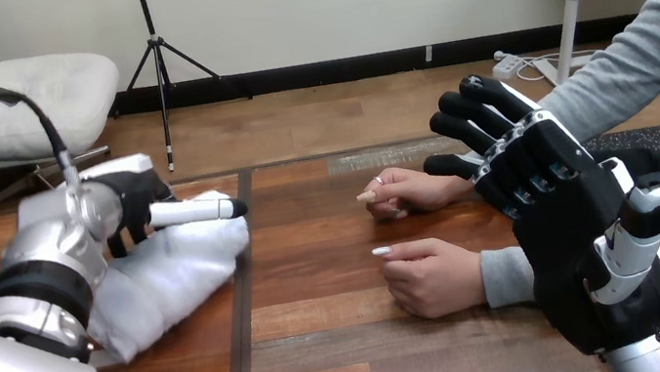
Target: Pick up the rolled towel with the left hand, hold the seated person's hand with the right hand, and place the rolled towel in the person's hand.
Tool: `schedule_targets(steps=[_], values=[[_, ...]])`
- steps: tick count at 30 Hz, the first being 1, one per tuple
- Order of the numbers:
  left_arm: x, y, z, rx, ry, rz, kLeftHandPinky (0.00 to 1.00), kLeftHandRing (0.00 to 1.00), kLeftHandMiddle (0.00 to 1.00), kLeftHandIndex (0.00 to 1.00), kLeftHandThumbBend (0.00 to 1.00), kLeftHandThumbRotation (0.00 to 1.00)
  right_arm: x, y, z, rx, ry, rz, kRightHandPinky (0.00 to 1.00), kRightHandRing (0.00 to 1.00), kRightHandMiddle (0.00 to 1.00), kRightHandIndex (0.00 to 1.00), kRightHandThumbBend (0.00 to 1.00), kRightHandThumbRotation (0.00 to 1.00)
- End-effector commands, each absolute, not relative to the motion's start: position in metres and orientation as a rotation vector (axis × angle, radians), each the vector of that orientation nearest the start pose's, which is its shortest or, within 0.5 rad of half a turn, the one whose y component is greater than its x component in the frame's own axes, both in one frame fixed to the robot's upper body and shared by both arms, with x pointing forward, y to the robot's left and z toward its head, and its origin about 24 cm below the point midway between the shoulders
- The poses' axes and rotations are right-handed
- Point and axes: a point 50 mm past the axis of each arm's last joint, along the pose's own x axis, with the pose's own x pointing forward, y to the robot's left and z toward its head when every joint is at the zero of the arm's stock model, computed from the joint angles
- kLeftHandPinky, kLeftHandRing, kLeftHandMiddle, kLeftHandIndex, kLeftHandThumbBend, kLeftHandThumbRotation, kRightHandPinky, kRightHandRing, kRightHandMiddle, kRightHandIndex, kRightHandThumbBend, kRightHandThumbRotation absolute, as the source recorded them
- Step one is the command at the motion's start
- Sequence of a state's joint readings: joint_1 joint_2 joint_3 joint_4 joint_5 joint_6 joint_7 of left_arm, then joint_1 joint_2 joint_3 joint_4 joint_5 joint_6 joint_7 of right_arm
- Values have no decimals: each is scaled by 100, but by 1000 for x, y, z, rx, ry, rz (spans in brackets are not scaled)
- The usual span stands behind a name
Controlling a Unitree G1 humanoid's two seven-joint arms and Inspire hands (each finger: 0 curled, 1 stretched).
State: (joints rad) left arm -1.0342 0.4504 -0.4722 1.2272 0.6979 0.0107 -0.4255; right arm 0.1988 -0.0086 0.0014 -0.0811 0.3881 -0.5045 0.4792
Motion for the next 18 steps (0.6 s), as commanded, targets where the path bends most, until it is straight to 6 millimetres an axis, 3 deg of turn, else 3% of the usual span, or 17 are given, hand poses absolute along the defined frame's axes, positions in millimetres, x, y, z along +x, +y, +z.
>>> schedule_targets(steps=[1, 2, 5, 9, 18], values=[[387, 204, 76, 1378, 611, -574, 28, 41, 47, 58, 94, 94, 210, -154, 89, 230, -579, 331, 74, 85, 85, 84, 100, 100], [387, 204, 77, 1375, 609, -580, 28, 41, 46, 59, 94, 94, 210, -154, 89, 229, -579, 331, 74, 85, 85, 84, 100, 100], [386, 204, 79, 1374, 602, -593, 17, 26, 34, 64, 95, 93, 210, -154, 89, 227, -579, 330, 74, 85, 85, 84, 100, 100], [386, 203, 82, 1377, 597, -605, 12, 19, 28, 66, 95, 92, 211, -153, 89, 226, -581, 328, 74, 85, 85, 84, 100, 100], [385, 201, 86, 1390, 619, -637, 10, 18, 29, 65, 96, 92, 212, -152, 88, 227, -582, 328, 73, 85, 85, 84, 100, 100]])
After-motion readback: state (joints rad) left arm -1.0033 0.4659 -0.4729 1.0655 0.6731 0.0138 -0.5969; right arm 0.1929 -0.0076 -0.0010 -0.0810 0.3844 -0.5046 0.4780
